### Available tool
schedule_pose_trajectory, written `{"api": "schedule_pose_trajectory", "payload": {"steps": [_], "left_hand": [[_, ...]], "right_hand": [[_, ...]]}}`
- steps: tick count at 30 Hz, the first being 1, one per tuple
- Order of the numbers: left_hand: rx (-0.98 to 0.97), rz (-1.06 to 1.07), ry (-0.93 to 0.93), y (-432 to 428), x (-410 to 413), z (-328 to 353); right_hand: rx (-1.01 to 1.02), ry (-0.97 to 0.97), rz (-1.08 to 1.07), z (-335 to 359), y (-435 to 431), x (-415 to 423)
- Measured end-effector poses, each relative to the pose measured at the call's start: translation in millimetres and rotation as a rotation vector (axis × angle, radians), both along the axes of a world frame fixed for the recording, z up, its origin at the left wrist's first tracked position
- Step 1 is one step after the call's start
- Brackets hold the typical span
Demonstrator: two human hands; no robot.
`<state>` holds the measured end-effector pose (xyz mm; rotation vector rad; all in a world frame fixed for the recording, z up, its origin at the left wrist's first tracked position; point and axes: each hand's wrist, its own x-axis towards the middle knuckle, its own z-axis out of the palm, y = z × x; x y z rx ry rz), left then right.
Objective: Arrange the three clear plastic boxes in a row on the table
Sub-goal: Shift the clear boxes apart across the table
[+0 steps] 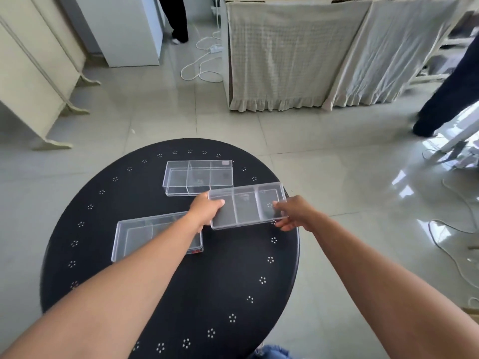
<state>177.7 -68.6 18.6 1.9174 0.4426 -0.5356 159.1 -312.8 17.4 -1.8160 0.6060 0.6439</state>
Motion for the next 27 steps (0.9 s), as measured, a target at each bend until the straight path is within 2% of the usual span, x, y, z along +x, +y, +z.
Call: {"api": "schedule_pose_trajectory", "payload": {"steps": [4,11,14,16,19,22,24,27], "left_hand": [[0.113,0.042,0.027,-2,3,-5],[0.316,-0.061,0.065,-12,13,2],[0.436,-0.171,0.033,-10,24,20],[0.505,-0.186,-0.048,-2,36,35],[0.555,-0.085,-0.235,22,58,49],[0.539,0.023,-0.367,54,77,40],[0.571,0.005,-0.286,77,84,26],[0.373,0.018,-0.08,104,84,5]], "right_hand": [[-0.116,-0.011,0.025,-11,1,5],[-0.327,-0.033,0.152,-17,-4,16],[-0.492,-0.109,0.244,-12,-5,28],[-0.55,-0.223,0.205,-6,-3,41],[-0.465,-0.36,0.185,5,14,64],[-0.352,-0.395,0.333,5,44,84],[-0.309,-0.357,0.456,0,65,95],[-0.214,-0.268,0.504,-7,85,110]]}}
